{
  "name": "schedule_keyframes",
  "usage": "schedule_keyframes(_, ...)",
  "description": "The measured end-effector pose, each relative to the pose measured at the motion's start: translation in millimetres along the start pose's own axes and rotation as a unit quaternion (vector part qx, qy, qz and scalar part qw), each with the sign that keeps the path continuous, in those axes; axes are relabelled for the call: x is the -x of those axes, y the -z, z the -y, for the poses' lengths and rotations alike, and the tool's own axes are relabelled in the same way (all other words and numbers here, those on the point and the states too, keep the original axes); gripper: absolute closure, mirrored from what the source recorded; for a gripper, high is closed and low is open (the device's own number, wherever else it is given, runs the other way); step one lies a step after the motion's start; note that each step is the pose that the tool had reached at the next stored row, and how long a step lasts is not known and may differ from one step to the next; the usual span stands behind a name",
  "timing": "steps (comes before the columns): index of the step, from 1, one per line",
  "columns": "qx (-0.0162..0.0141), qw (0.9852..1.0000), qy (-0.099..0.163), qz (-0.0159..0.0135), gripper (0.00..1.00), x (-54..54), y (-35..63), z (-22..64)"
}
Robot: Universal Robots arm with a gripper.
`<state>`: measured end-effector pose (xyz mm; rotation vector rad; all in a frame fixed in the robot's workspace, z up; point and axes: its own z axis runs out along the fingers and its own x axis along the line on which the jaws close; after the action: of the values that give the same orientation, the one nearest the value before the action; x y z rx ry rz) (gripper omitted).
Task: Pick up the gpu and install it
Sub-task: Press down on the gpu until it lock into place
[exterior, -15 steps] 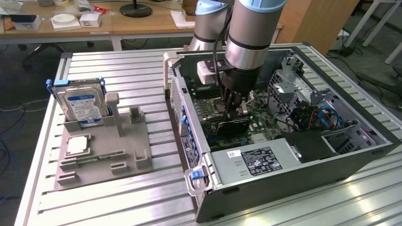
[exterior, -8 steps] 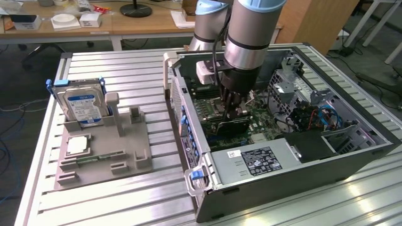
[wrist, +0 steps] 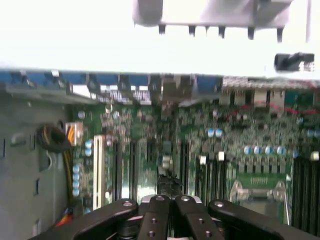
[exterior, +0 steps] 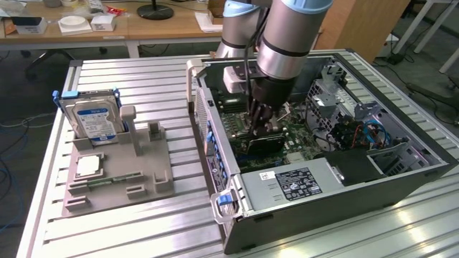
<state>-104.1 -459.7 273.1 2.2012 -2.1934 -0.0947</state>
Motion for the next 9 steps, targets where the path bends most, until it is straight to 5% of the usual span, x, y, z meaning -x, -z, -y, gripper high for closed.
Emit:
schedule_keyframes(5,0.0457,0.999,-0.001,0.0002,0.9,0.0,0.0,0.1)
schedule_keyframes(9,0.0824,0.9966,-0.002,0.0004,0.9,0.0,0.0,0.6)
